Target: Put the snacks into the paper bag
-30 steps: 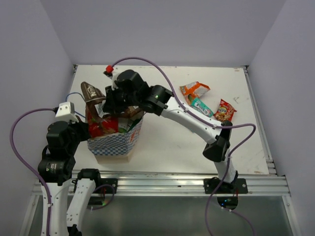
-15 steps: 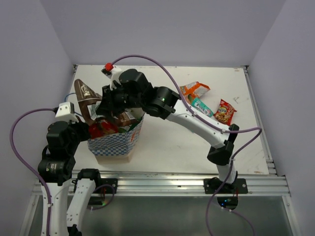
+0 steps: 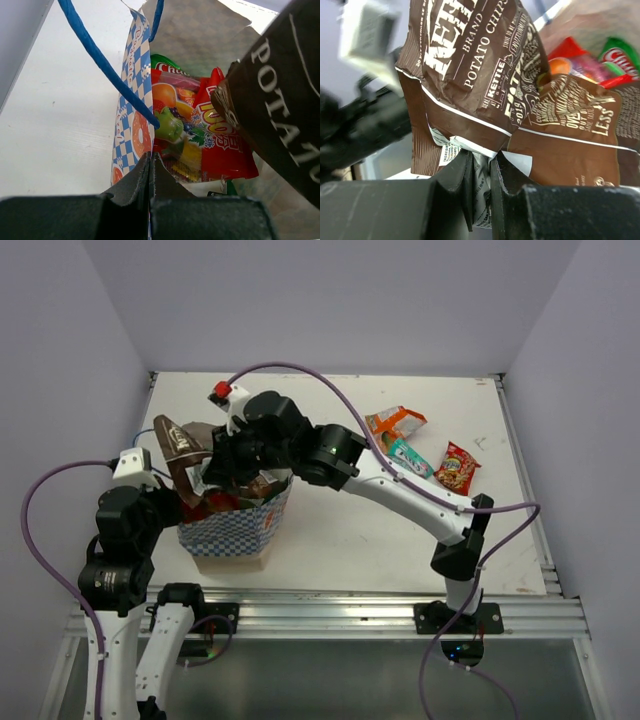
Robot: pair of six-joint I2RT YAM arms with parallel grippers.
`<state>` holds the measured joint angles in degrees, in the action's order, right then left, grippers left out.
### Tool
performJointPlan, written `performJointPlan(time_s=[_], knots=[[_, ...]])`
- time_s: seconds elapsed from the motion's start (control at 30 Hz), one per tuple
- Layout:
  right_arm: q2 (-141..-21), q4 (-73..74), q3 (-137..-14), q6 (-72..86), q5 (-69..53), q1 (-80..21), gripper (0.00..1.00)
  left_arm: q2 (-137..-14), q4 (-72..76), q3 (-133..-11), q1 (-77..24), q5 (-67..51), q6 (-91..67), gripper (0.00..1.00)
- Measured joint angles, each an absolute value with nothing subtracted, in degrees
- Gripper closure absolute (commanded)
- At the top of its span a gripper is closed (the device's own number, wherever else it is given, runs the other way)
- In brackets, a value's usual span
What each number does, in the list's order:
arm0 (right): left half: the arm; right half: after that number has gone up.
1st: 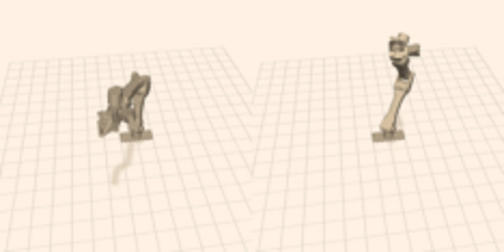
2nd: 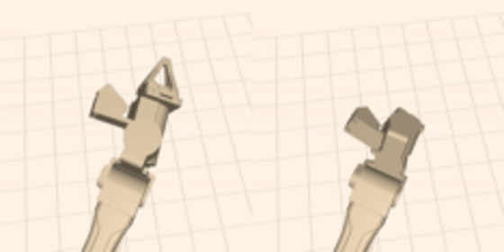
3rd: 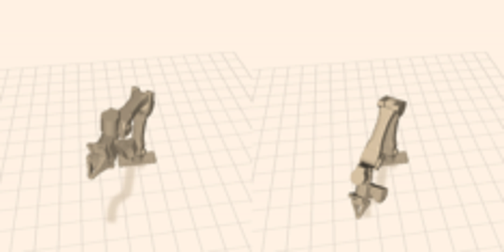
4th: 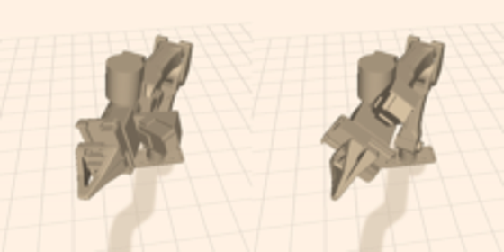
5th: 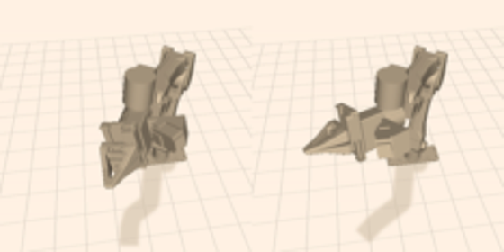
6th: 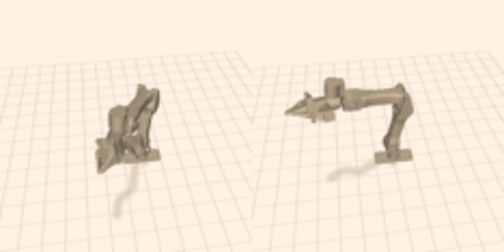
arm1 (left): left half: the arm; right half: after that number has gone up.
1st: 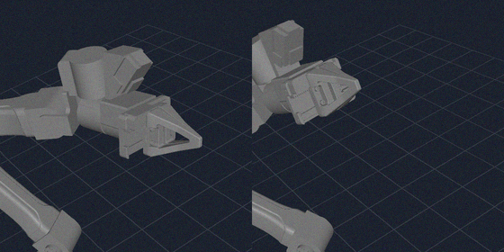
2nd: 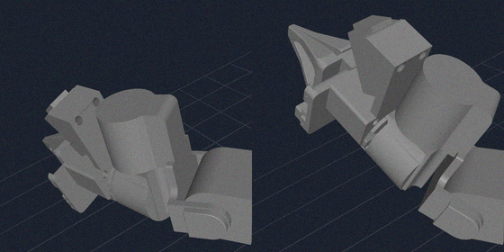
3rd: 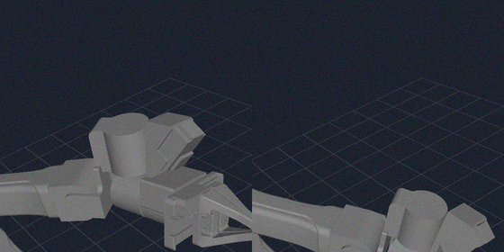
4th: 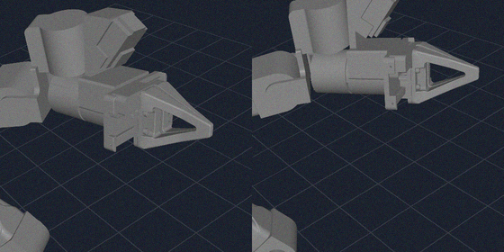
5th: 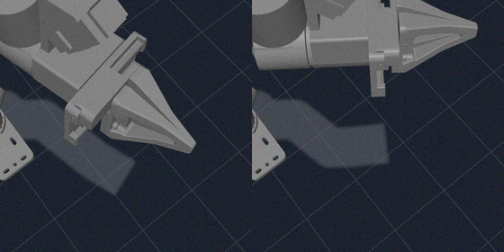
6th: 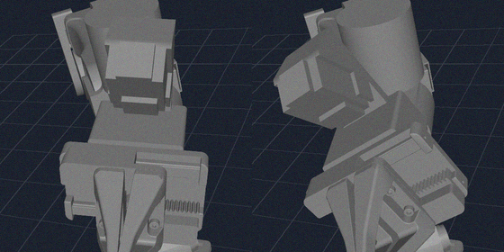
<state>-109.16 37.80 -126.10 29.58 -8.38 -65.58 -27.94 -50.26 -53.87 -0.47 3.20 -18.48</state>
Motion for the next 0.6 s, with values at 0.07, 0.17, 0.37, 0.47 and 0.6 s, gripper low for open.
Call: performJointPlan(time_s=[0.07, 0.17, 0.37, 0.47, 0.6], knots=[[-110.2, 37.1, -126.1, 29.1, -8.4, -63.9, 1.0, -27.9, -50.3, -53.9, -0.5, 3.2, -18.5, 1.0], [-111.9, 35.1, -125.1, 28.6, -8.1, -59.7, 1.0, -27.9, -50.4, -53.9, -0.5, 3.6, -18.5, 1.0], [-112.0, 31.9, -114.1, 27.7, -3.7, -54.3, 1.0, -27.3, -51.0, -53.9, -0.5, 4.1, -18.5, 1.0], [-111.3, 30.5, -107.9, 27.6, -2.2, -54.7, 0.98, -27.2, -51.1, -53.9, -0.5, 4.3, -18.5, 1.0], [-111.0, 32.7, -108.3, 26.9, -1.0, -55.4, 0.51, -27.4, -51.1, -53.9, -0.5, 4.2, -18.4, 1.0]])
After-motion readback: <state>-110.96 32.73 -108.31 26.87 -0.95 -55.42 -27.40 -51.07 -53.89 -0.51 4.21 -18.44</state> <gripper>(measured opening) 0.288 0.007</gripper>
